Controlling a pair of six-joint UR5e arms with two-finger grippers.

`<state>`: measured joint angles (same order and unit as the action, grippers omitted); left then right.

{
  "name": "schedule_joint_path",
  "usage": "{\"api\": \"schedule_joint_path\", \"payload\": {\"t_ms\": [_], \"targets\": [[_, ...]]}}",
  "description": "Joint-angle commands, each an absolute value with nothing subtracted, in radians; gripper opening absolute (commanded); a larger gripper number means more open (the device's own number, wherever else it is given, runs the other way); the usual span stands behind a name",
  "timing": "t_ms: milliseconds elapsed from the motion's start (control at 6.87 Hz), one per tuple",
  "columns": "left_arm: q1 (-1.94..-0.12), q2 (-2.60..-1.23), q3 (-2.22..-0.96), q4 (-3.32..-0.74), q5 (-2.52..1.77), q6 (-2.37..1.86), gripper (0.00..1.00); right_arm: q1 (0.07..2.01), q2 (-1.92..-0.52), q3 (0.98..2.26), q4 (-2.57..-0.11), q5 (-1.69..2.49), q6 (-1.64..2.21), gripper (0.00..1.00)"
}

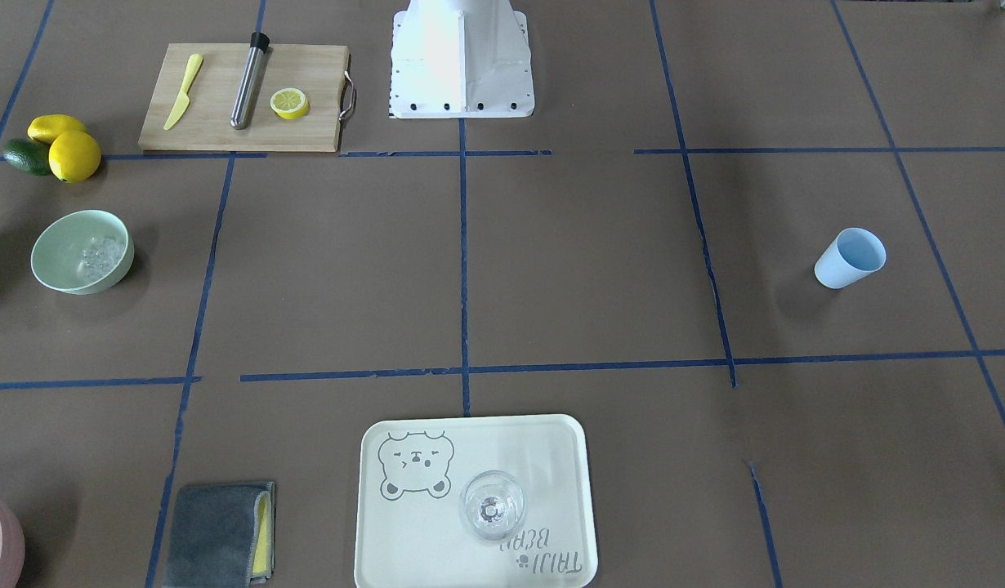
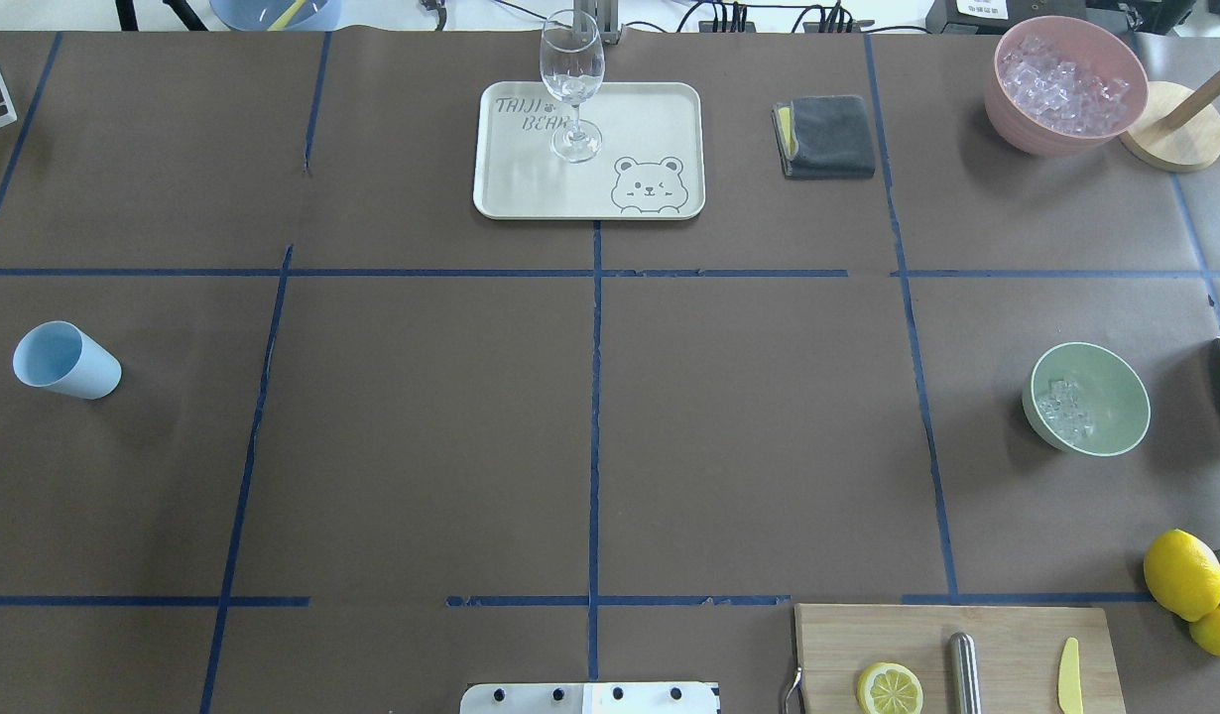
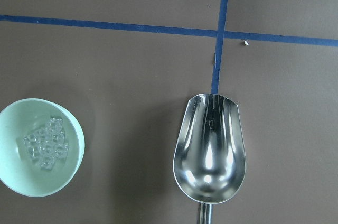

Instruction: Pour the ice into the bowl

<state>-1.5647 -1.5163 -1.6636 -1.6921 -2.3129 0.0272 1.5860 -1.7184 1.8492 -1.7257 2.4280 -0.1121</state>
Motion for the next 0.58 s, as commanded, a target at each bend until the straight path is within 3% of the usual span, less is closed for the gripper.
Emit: {"api": "schedule_joint_path", "payload": {"t_ms": [0, 437], "targets": [[-1.565, -1.511, -1.667, -1.69, -2.313, 0.025, 1.0, 1.594, -1.718, 1.838, -1.726, 2.448, -0.113, 1.0], [-1.565, -1.513, -1.667, -1.692, -2.313, 0.025, 1.0, 1.594, -1.71, 1.688, -1.527, 2.445, -0.107, 1.0]]}}
